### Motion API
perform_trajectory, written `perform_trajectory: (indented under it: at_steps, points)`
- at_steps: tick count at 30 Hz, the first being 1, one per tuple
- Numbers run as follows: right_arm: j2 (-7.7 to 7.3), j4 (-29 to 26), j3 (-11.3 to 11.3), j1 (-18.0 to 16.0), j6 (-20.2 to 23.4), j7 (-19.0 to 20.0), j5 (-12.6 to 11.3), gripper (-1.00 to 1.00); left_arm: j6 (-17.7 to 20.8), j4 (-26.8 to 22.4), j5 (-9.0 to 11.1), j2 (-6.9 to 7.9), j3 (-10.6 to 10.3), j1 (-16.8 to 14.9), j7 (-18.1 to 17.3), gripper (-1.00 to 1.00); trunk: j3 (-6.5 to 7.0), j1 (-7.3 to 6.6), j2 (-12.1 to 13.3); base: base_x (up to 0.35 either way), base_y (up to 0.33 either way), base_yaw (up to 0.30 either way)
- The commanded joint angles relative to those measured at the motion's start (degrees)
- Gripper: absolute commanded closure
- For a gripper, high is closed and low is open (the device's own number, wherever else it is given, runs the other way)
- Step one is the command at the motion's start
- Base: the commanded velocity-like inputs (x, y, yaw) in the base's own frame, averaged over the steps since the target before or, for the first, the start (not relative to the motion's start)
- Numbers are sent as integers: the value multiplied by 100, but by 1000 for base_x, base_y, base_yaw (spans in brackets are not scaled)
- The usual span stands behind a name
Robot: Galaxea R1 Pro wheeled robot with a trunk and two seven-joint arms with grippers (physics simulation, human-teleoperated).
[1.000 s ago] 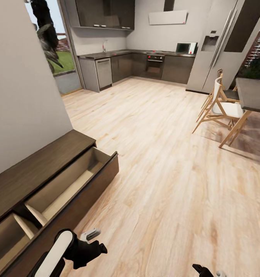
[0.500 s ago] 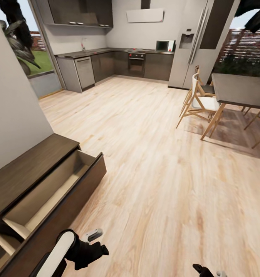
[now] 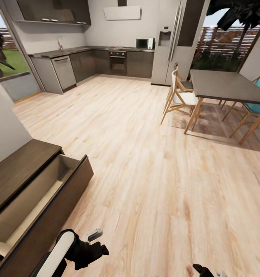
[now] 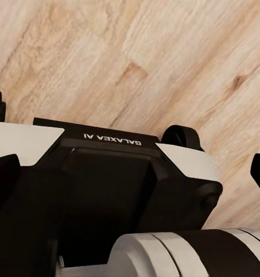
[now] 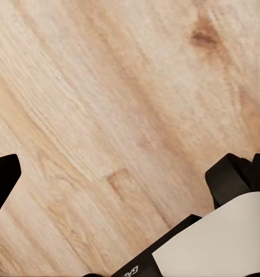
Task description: Place each of the two pumpkins and all three candles from the living room inside a cabinet in the living room (use any cabinet), then make sure every cabinet is closed, and position the cauldron so it is next to a table in the living room.
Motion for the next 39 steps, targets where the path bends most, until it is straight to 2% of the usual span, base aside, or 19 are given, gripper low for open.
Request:
perform_trajectory:
  at_steps: [1, 26, 31, 39]
  points:
    - [3, -1, -40, -3, 42, 12, -17, -100, -1, -7, 57, 4, -9, -2, 60, -100, -8, 0, -2, 0, 0, -269]
    - [2, -1, -56, -3, 42, 11, -18, -100, -8, -2, 57, 6, -9, -2, 60, -100, -103, 0, -2, 0, 0, -269]
    - [2, -1, -50, -3, -161, 2, -23, -100, -6, -4, 57, 5, -9, -2, 60, -100, -122, 0, -2, 0, 0, -269]
    - [2, -1, -55, -3, -210, -103, -25, -100, -6, -4, 57, 6, -9, -2, 60, -100, -155, 0, -2, 0, 0, -267]
